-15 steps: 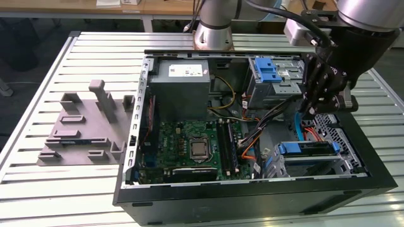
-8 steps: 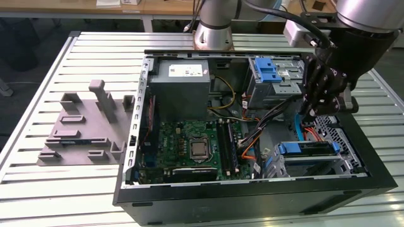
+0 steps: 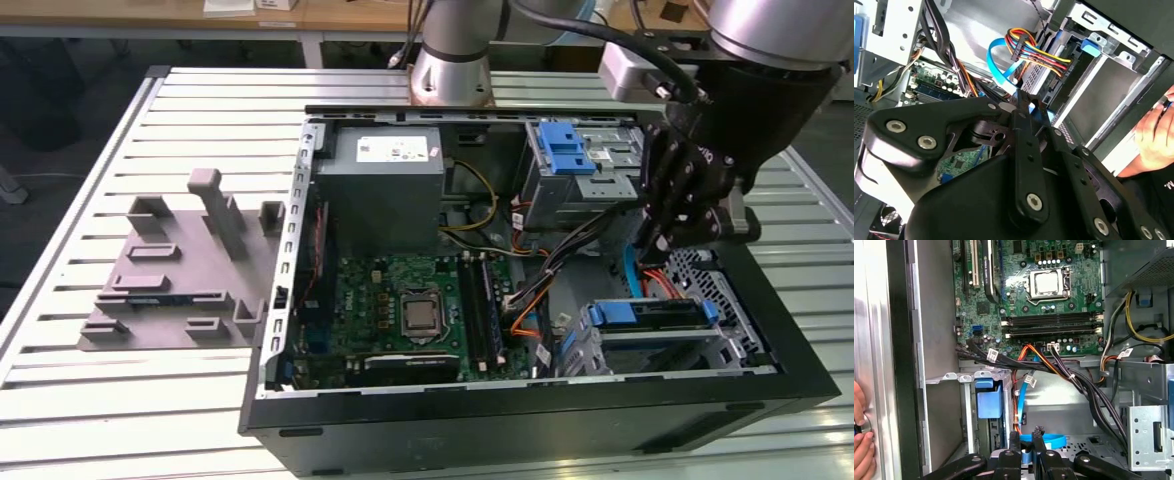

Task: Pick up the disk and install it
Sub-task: 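Insert the second disk wire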

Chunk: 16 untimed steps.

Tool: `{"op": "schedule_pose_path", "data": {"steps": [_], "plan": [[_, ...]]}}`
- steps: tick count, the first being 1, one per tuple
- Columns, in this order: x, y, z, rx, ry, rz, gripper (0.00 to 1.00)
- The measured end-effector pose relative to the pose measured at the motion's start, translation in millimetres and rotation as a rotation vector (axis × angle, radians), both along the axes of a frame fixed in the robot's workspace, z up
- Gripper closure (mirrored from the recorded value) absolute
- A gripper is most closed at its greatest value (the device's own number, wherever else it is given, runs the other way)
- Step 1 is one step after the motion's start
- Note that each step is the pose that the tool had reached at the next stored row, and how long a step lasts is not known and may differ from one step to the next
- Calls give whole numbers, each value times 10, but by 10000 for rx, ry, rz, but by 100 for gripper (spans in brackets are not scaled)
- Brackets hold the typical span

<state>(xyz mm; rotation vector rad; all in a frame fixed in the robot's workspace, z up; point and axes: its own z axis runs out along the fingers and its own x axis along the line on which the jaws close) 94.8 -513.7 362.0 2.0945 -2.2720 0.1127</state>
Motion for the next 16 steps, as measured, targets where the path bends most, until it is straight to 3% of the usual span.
{"op": "schedule_pose_path", "data": {"steps": [4,5,10,12,14,16], "plan": [[0,0,-18,-130,0,0,78],[0,0,-23,-159,0,0,71],[0,0,-55,-298,0,0,71],[0,0,-67,-346,0,0,73],[0,0,-81,-390,0,0,84],[0,0,-93,-420,0,0,84]]}}
